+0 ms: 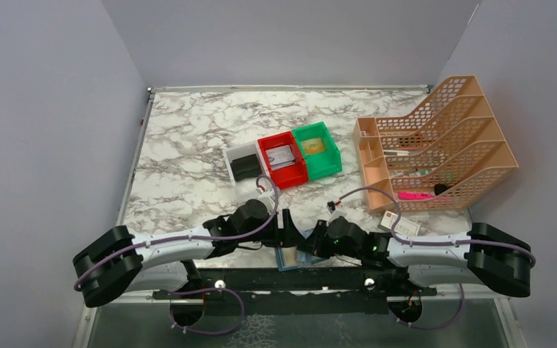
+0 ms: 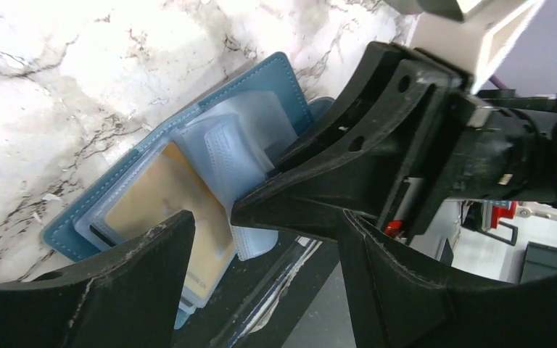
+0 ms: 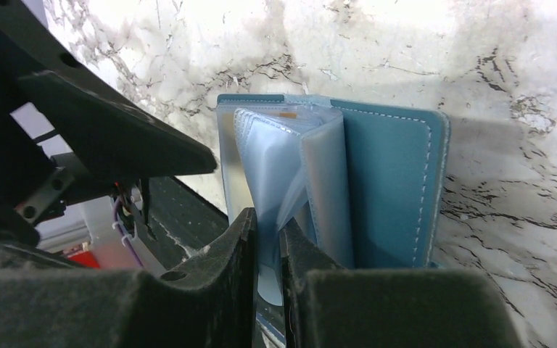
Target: Take the credit cards out of the card holder
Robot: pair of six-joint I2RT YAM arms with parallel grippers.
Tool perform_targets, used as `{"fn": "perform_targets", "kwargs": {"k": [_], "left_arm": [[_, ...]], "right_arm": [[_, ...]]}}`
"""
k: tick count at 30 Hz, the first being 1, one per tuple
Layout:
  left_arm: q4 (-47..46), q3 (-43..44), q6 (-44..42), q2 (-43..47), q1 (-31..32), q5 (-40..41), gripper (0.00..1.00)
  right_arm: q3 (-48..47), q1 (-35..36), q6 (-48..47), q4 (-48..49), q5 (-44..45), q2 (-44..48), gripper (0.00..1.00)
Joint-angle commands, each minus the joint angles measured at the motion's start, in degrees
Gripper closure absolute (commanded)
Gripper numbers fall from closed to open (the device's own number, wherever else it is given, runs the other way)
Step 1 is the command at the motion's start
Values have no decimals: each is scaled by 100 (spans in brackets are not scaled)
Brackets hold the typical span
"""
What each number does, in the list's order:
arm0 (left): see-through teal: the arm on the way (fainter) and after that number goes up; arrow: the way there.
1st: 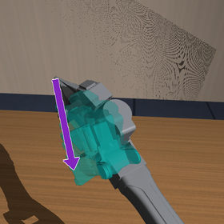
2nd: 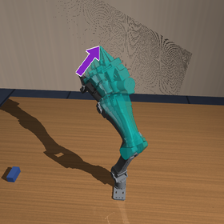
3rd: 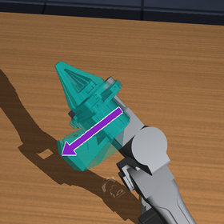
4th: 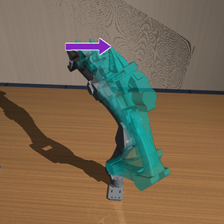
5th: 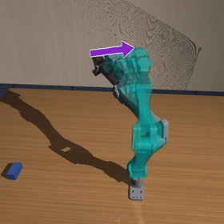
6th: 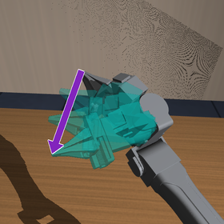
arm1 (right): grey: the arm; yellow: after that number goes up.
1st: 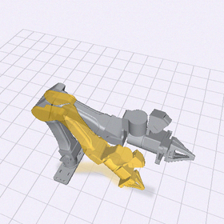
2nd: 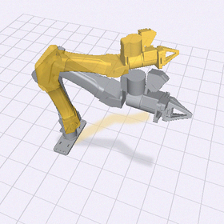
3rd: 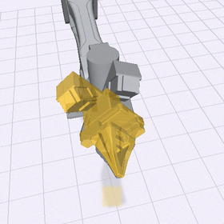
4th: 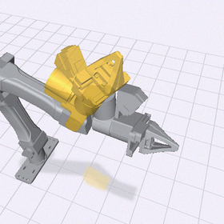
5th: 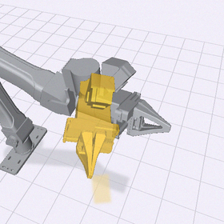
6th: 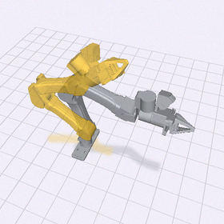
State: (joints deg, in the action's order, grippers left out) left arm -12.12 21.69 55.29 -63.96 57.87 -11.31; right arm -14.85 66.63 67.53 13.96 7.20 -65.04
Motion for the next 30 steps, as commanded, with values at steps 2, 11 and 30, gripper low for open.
{"fn": "perform_targets", "kwargs": {"k": [2,11,30], "left_arm": [[-734,67,257,-507,210,410,26],[-1802,8,592,-1279,347,407,26],[-2607,309,787,-2002,491,109,26]], "right_arm": [[227,-41,134,71,15,185,81],[425,-45,254,121,1,372,75],[314,-49,189,-2128,383,2355,49]]}}
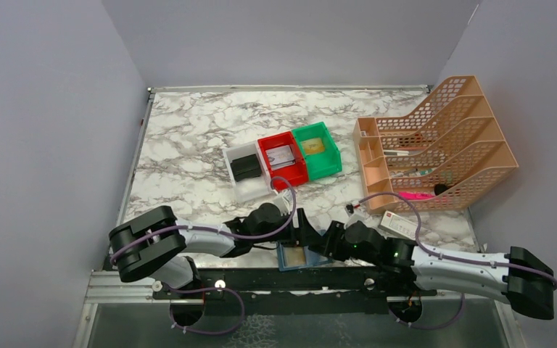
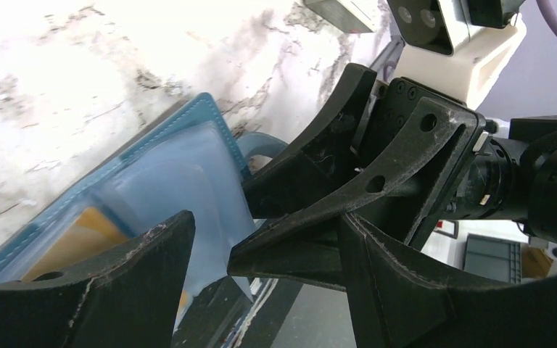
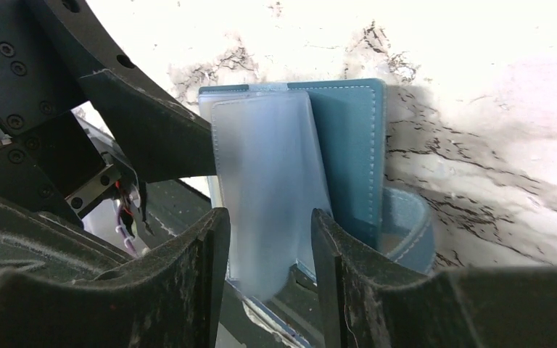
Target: Take the credit cards out of the card holder
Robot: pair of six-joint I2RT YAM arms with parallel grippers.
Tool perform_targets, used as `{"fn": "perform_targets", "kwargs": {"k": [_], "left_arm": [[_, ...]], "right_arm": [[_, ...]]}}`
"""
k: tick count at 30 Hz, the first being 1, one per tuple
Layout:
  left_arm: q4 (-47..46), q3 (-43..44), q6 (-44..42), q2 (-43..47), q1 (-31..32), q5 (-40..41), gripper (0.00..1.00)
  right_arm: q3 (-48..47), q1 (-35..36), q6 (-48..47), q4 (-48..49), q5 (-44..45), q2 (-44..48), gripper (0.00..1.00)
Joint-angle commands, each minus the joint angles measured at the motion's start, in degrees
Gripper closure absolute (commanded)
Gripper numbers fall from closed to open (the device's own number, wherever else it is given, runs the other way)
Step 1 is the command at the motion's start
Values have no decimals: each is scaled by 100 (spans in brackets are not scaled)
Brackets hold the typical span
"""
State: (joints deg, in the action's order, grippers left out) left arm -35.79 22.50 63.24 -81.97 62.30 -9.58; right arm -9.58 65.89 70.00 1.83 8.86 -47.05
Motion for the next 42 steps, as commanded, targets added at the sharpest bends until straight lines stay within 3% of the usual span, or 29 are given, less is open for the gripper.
{"fn": "perform_targets", "kwargs": {"k": [1,8,14,21,26,33,42], "left_arm": [[-250,277,-29,-253,68,-103,26],[-262,498,-3,-749,184,-208,26],[-249,602,131,-1347,276,-239,26],[-239,686,87,-1265,335,-137,26],[170,686,-86,-875,330,127,24],[1187,862,-399,-324,331,603,22],[3271,1348,-922,495,332,1582,20]], "right_arm": [[-251,27,-39,-1177,282,732,49],[-327,29,353,-2631,584,1928,51],[-138,28,656,-3008,628,2706,60],[-174,22,514,-2951,528,2879,71],[-218,27,-144,-2036,81,2457,77],[-395,24,-446,-658,-380,1145,77],[-788,29,-471,-568,-345,-477,72]]}}
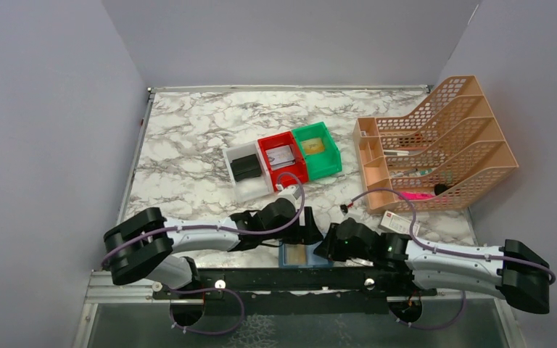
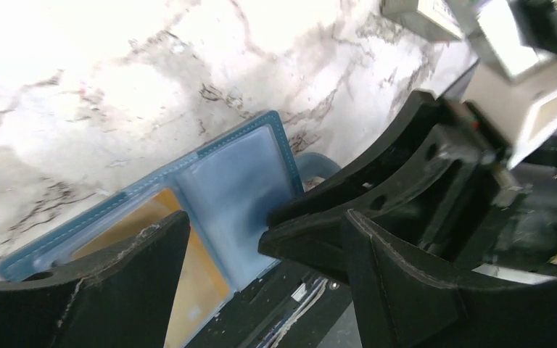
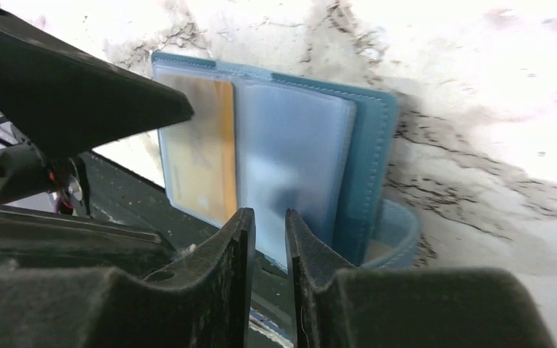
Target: Take the credit cards out of the card holder
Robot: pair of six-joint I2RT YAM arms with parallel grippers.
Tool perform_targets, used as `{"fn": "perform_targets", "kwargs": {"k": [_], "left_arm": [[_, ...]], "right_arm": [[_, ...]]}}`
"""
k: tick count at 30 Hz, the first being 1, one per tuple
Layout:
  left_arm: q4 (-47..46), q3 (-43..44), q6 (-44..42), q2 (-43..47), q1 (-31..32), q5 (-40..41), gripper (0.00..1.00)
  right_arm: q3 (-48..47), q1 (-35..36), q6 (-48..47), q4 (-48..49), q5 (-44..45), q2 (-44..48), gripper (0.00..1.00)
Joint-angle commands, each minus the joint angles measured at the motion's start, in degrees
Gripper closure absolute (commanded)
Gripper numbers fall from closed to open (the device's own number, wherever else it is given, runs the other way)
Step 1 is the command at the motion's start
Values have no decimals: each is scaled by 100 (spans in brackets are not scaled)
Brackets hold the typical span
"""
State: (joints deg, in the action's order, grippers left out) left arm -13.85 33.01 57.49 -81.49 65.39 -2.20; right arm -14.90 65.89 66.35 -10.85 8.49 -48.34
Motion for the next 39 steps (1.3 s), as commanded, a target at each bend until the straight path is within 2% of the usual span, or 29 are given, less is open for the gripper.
{"fn": "perform_targets", "kwargs": {"k": [1,5,10,15,19,22,27,31,33,36,39], "left_arm": [[1194,259,-360,587,20,937,20],[1382,-84,-344,1156,18,1029,20],[1381,-424,-451,1566,19,702,26],[1215,-521,-727,1472,19,182,32],[1001,-610,-792,1359,22,-30,37],[836,-664,-782,1203,20,-109,42],[1121,-488,-845,746,19,-97,45],[964,-641,-819,701,27,-125,48],[954,-689,-840,661,23,-209,50],[844,-862,-798,628,33,-308,54],[750,-1002,-694,626,29,-276,58]], "right_arm": [[-233,27,-137,845,-370,-422,71],[-206,24,-193,1293,-655,-527,67],[-252,26,-179,1499,-561,-699,65],[-398,29,-98,1623,-612,-1329,64],[-631,29,109,854,-280,-1653,64],[-532,26,166,793,-203,-1647,64],[-210,29,217,1385,-377,-1690,64],[-84,29,440,1718,-464,-1994,67],[-16,29,557,1883,-489,-2108,72],[124,29,566,2359,-554,-2128,77],[122,29,609,2372,-486,-2028,81]]}}
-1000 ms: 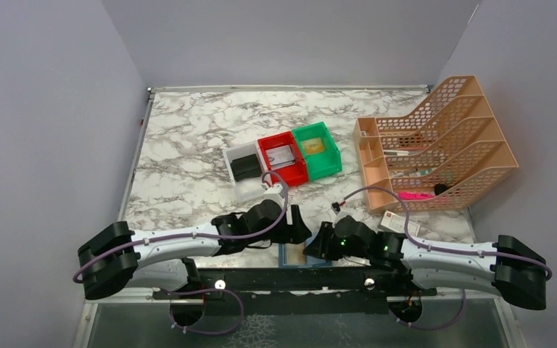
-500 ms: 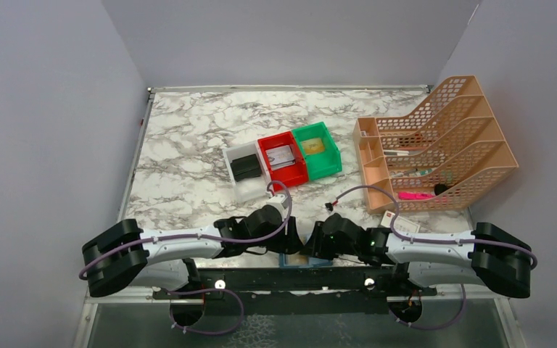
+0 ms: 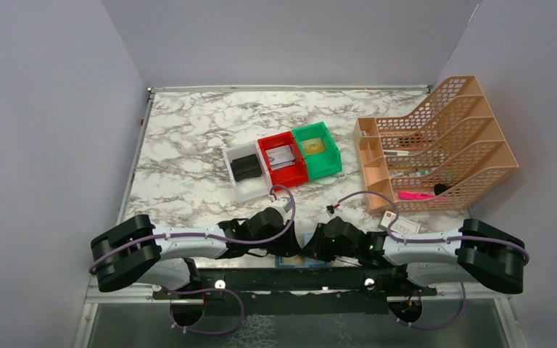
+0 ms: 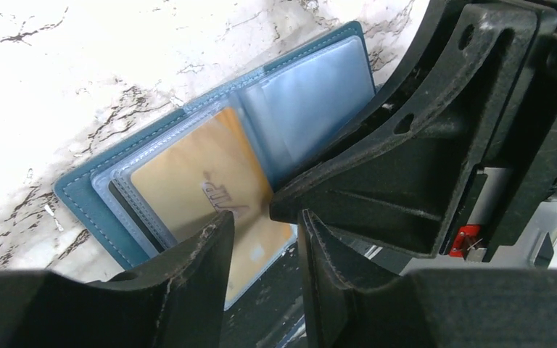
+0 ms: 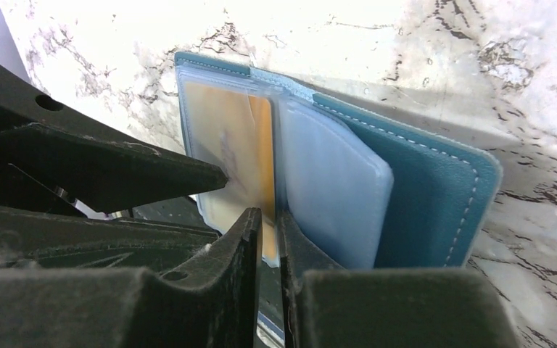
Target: Take the credit cards out of the card holder
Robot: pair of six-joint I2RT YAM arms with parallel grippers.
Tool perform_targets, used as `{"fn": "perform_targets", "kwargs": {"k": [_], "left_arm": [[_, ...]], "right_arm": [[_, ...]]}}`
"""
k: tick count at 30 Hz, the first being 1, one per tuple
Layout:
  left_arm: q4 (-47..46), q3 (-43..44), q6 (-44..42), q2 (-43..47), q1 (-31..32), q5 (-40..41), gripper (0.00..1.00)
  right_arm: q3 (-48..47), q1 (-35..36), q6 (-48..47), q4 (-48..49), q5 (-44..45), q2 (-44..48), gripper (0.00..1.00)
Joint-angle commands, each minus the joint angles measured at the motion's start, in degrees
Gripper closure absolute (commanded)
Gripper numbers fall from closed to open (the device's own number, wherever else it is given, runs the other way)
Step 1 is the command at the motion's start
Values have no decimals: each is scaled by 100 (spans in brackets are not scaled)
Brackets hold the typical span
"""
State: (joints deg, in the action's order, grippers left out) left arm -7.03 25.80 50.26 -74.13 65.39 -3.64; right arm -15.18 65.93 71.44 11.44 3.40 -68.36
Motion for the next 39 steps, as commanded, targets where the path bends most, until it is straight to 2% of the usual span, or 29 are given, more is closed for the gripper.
{"fn": "perform_targets", "kwargs": {"k": [1,3,5,8,13,18,25,29,33,39], "left_arm": [[66,-298,73,-99,27,-76,60],[21,-327,172,-45,33,55,62],[202,-250,248,47,29,344,63],[787,91,225,231,29,830,53],[1785,713,60,271,19,1460,43],[1644,783,172,50,10,1198,43],[1169,723,227,-464,26,572,47],[1121,584,325,-537,58,559,51],[1170,623,215,-589,55,507,55],[1309,664,342,-689,55,489,63]], "right_arm": [[140,24,111,124,55,25,84],[159,22,115,157,76,159,90],[169,22,155,103,117,304,91],[112,22,245,-352,413,551,93],[119,22,202,-1023,945,868,76],[142,14,-534,-309,327,751,73],[-212,-82,-858,-76,-265,149,73],[-306,-111,-825,-2,-305,-245,72],[-317,-274,-695,200,-713,-679,72],[-205,-441,-380,-100,-617,-558,68]]}}
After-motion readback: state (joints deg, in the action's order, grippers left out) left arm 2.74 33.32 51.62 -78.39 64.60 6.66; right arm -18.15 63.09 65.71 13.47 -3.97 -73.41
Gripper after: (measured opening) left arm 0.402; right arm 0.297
